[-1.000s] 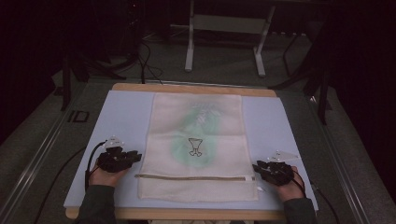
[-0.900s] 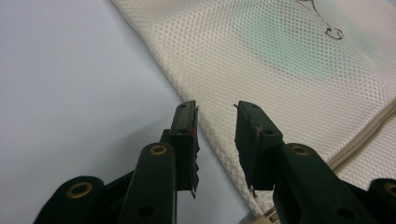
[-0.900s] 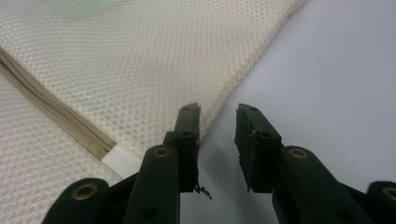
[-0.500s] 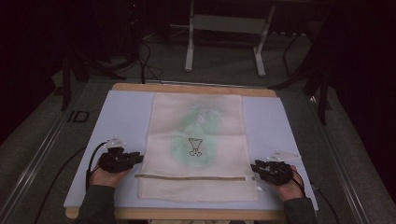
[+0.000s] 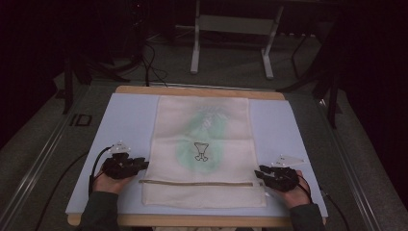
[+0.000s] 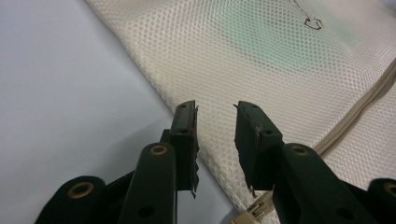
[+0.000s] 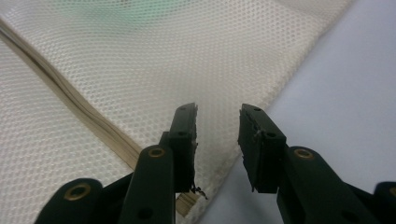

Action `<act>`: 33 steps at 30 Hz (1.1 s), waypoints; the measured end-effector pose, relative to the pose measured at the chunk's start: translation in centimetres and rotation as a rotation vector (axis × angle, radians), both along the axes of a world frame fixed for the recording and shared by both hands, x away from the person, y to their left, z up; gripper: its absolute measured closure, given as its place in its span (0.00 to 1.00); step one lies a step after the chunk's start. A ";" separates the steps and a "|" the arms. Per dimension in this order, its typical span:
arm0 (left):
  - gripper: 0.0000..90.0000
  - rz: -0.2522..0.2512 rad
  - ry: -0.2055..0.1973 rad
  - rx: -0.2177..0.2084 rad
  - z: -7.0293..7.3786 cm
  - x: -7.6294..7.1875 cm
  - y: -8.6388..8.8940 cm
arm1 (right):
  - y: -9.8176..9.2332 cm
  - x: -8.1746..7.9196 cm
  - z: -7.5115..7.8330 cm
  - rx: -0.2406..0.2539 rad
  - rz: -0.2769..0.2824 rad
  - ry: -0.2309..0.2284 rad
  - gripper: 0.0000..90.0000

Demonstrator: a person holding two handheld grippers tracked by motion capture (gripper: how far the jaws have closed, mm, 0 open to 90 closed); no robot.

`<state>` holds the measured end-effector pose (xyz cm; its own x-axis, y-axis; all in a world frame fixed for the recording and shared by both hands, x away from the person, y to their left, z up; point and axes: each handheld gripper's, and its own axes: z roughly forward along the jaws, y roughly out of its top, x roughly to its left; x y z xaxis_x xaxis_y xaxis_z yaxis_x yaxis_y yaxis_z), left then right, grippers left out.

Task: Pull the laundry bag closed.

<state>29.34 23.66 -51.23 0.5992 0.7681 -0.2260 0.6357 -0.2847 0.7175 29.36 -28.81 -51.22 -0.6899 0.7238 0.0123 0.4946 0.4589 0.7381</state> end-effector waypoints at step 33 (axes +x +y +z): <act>0.99 -0.099 0.015 0.004 -0.1 0.1 -0.6 | 4.1 -0.7 0.7 0.002 0.112 -0.024 0.74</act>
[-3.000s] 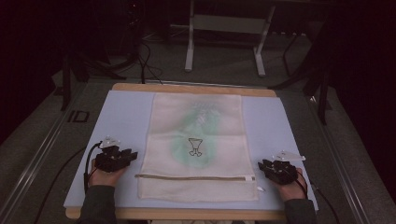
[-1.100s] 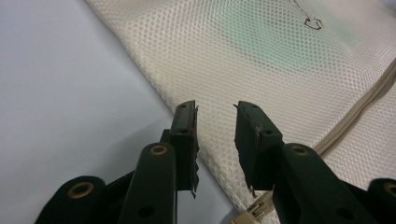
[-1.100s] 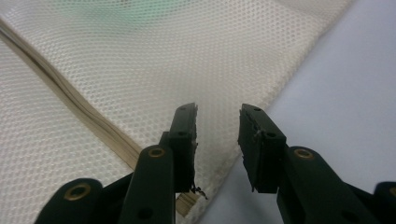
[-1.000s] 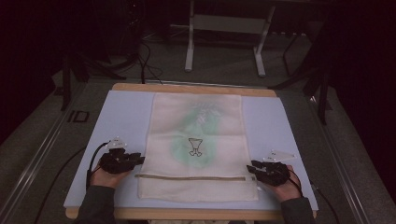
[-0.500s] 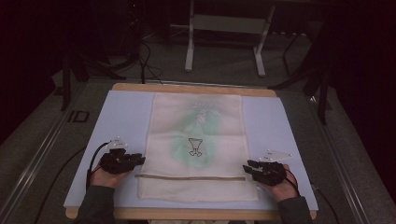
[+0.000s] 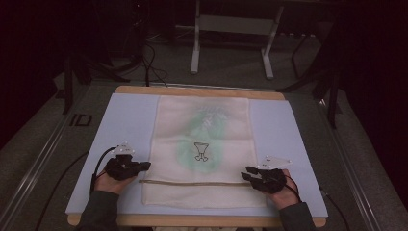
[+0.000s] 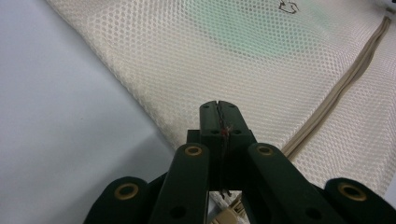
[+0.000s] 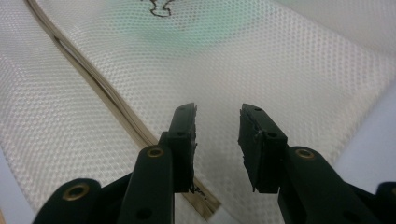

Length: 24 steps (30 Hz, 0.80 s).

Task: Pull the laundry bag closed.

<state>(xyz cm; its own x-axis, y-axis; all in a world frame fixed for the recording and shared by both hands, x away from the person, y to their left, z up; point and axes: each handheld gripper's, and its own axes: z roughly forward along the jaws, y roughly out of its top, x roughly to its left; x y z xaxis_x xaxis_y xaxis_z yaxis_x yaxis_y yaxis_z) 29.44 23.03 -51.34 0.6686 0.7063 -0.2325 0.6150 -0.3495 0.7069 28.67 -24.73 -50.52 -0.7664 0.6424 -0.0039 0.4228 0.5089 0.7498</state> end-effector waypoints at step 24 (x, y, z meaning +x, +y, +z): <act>0.99 0.019 -0.015 0.002 0.1 0.0 0.3 | 6.9 0.7 2.6 -0.016 0.238 -0.015 0.74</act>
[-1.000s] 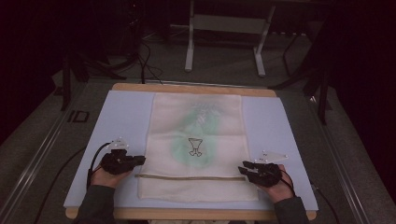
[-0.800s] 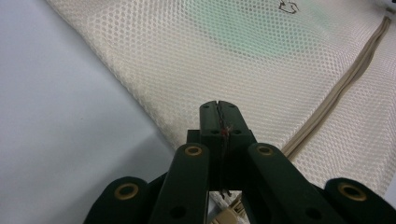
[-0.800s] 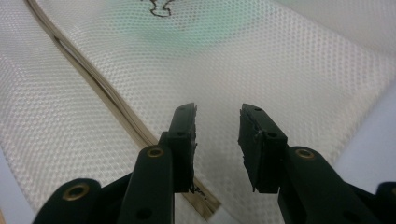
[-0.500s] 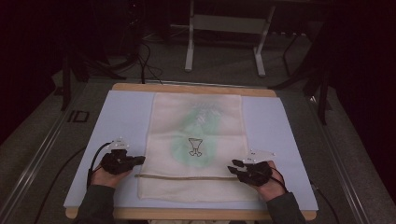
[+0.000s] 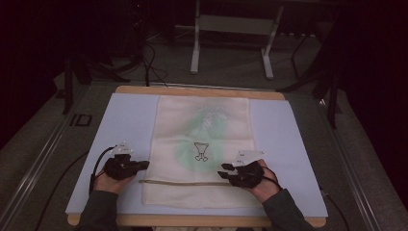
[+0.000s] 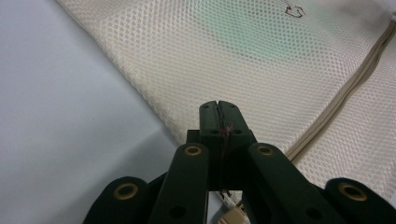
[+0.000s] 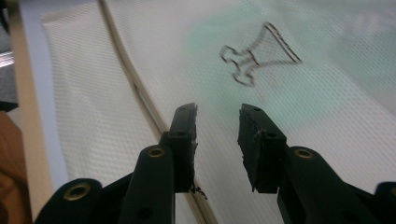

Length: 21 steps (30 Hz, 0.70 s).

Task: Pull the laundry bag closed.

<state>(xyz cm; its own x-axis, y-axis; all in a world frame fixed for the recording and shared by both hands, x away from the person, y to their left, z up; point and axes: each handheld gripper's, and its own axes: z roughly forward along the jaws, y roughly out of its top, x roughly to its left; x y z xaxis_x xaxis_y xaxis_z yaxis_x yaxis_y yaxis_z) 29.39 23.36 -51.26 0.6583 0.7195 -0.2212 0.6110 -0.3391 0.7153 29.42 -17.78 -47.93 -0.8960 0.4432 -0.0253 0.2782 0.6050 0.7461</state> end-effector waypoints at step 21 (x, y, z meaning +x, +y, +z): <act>0.99 -0.002 -0.001 0.005 0.0 0.0 0.0 | 6.3 0.0 0.4 -0.027 0.128 -0.031 0.75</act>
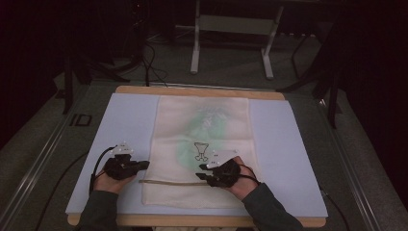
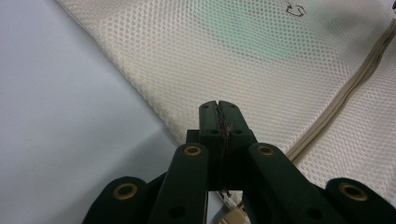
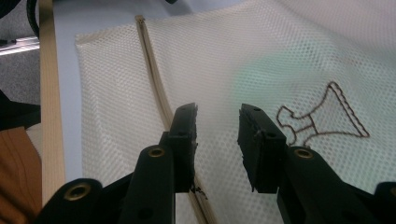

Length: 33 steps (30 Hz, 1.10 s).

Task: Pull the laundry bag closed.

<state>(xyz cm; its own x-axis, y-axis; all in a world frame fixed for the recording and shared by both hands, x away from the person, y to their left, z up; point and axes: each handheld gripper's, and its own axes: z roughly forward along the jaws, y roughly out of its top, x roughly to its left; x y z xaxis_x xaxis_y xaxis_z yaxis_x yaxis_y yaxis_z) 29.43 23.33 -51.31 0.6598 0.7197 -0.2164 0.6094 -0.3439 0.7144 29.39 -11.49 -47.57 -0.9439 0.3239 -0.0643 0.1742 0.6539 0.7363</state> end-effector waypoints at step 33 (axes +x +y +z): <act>0.98 0.014 -0.006 -0.025 0.0 0.0 0.4 | 6.1 -0.3 -0.5 -0.006 0.089 0.005 0.78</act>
